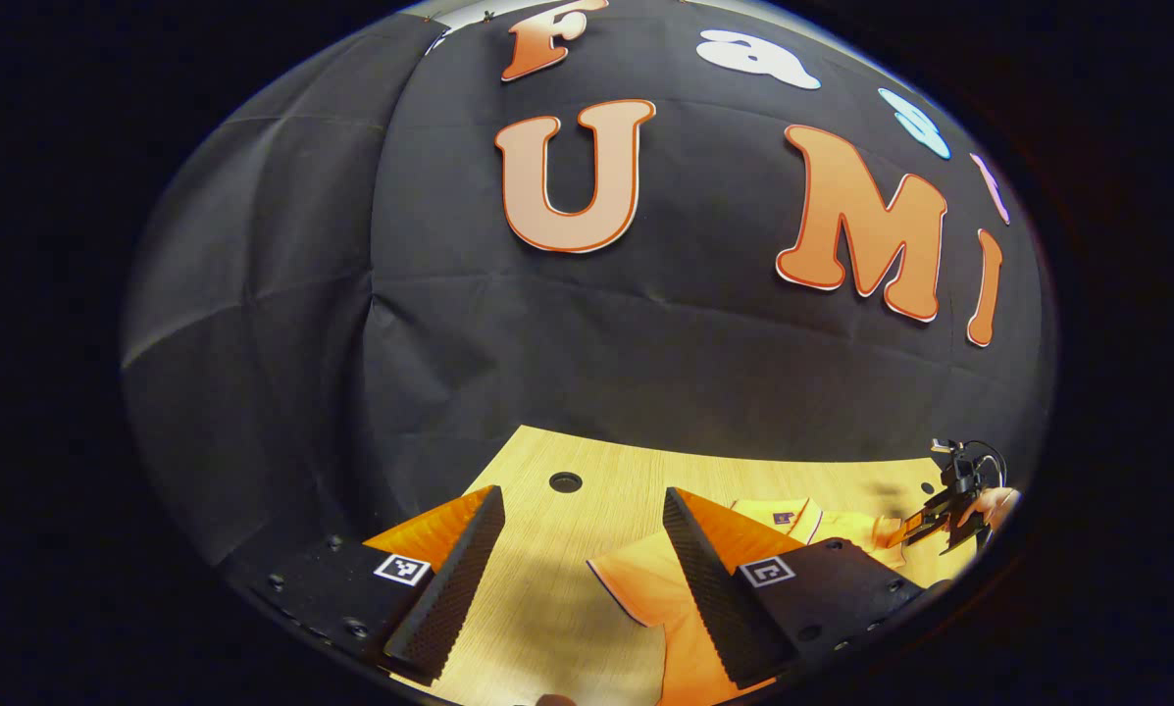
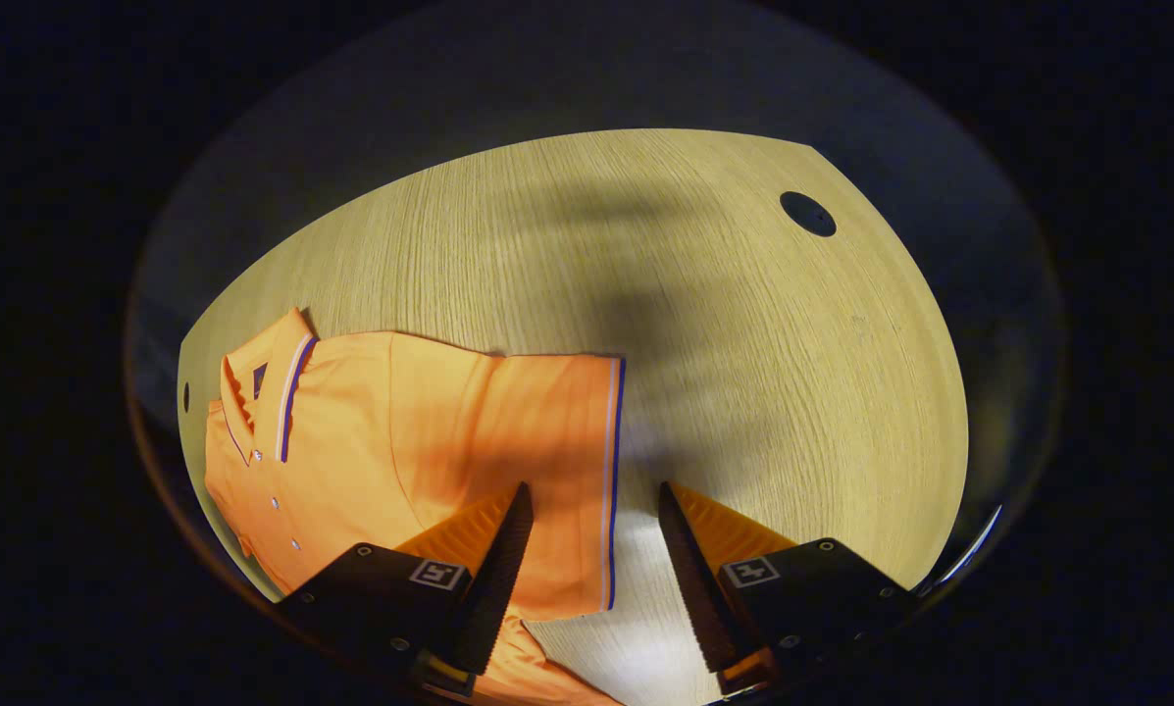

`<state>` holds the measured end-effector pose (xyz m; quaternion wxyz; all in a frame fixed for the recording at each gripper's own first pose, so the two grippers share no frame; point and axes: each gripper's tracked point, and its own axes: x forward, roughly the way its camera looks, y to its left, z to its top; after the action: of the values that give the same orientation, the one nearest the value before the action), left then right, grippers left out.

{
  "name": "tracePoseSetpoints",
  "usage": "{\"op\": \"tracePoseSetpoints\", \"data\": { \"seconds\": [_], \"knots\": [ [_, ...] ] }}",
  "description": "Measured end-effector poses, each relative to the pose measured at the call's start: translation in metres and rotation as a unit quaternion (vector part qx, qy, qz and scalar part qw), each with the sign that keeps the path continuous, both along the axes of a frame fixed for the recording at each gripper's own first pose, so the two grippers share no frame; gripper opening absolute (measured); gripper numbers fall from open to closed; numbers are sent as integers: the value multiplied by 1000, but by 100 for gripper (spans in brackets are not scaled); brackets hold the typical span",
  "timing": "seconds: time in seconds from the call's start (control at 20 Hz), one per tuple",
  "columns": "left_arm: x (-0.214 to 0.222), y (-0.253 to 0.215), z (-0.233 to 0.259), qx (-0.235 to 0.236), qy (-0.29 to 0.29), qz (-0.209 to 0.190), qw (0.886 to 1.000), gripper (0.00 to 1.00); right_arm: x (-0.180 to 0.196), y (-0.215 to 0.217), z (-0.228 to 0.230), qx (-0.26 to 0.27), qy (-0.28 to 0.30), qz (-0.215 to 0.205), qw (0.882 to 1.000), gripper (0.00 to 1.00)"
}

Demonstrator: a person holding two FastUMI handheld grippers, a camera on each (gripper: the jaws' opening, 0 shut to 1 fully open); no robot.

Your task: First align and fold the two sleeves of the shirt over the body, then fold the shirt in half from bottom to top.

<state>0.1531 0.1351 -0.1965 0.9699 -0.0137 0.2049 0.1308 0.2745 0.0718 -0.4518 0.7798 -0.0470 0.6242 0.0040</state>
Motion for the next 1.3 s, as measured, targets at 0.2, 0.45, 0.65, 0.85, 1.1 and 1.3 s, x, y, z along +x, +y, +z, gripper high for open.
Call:
{"op": "tracePoseSetpoints", "data": {
  "seconds": [0.2,0.45,0.65,0.85,1.1,1.3],
  "knots": [
    [-7,4,3,2,-3,5,1000,98,0,9,-1,2,-3,-2,1000,37],
    [-19,14,6,2,-9,14,1000,98,-2,12,0,1,-17,5,1000,15],
    [-22,18,10,5,-11,15,1000,98,-1,14,0,6,-28,-13,1000,0],
    [-24,20,14,10,-15,10,1000,98,-1,16,8,5,-34,-20,999,0],
    [-24,20,18,2,-21,-8,1000,98,1,29,46,20,-71,-21,997,0],
    [-25,21,23,-3,-26,-25,999,98,-4,59,77,32,-96,-1,995,0]
  ]
}}
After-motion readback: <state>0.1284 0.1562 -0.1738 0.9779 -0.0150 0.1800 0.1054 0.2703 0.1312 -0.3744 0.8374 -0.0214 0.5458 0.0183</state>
